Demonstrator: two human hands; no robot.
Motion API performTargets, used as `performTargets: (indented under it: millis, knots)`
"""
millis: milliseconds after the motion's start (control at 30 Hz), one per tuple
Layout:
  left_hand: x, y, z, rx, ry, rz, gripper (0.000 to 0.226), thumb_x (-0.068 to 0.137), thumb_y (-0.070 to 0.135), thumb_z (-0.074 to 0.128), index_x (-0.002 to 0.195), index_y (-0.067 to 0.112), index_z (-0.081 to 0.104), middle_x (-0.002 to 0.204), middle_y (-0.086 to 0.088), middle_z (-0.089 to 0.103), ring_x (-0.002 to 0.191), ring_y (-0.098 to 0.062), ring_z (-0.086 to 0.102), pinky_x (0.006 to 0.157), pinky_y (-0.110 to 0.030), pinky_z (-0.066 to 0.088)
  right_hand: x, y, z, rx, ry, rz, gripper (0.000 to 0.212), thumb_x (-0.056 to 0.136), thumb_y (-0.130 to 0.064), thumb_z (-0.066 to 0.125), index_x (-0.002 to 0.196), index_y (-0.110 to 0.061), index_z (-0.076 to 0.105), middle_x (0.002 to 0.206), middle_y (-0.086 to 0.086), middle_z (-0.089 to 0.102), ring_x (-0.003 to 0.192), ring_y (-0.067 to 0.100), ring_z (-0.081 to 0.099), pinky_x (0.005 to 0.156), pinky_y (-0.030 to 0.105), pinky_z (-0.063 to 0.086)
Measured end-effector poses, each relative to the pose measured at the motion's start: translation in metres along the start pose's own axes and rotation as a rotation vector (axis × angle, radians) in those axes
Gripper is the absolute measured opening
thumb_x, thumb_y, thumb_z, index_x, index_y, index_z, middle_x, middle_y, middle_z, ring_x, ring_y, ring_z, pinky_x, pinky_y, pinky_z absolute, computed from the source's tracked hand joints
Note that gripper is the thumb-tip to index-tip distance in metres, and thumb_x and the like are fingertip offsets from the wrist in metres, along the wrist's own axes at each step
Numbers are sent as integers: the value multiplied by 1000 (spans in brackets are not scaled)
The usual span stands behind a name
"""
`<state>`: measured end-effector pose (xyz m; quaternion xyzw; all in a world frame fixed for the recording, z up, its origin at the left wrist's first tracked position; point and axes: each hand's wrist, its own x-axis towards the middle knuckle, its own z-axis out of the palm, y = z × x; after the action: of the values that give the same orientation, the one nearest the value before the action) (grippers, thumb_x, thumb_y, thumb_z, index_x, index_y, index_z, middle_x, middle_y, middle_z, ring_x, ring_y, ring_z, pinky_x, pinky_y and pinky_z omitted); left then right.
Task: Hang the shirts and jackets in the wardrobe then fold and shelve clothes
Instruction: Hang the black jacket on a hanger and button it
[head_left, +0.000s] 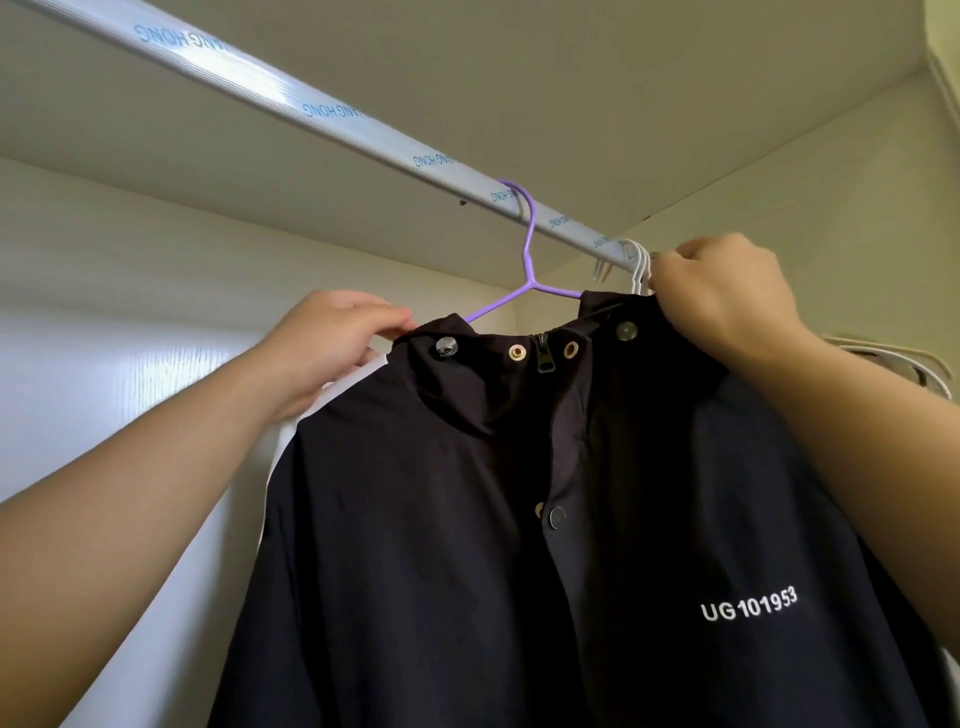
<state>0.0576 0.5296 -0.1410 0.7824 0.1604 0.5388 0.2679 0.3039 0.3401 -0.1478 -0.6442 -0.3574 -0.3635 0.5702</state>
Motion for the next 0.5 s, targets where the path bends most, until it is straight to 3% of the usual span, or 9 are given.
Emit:
performTargets:
  millis: [133, 200, 300, 500]
  knots:
    - [-16, -9, 3, 403, 354, 207, 27, 87, 30, 54, 72, 8, 59, 73, -10, 62, 66, -23, 51, 60, -34, 39, -10, 6, 4, 18, 94, -111, 47, 94, -40, 37, 66, -5, 50, 61, 9, 51, 58, 22, 44, 51, 33, 30]
    - [-28, -16, 8, 573, 362, 264, 38, 93, 30, 46, 64, 7, 48, 65, -16, 52, 64, -26, 46, 59, -37, 37, -15, 11, 8, -15, 63, -131, 52, 98, -44, 33, 64, -8, 47, 61, 8, 50, 59, 23, 44, 53, 36, 29]
    - [-36, -24, 19, 732, 366, 275, 52, 103, 37, 33, 58, 10, 36, 57, -9, 48, 59, -30, 47, 53, -36, 32, -21, 17, 14, -134, 12, -149, 53, 102, -44, 27, 64, -12, 46, 63, 7, 46, 63, 35, 43, 63, 38, 33]
    - [-19, -23, 41, 800, 335, 316, 50, 106, 41, 23, 63, 19, 36, 66, -1, 49, 71, -34, 48, 65, -37, 33, -24, 17, 21, -205, 50, -199, 46, 104, -36, 23, 65, -17, 38, 70, 9, 45, 71, 37, 41, 68, 43, 37]
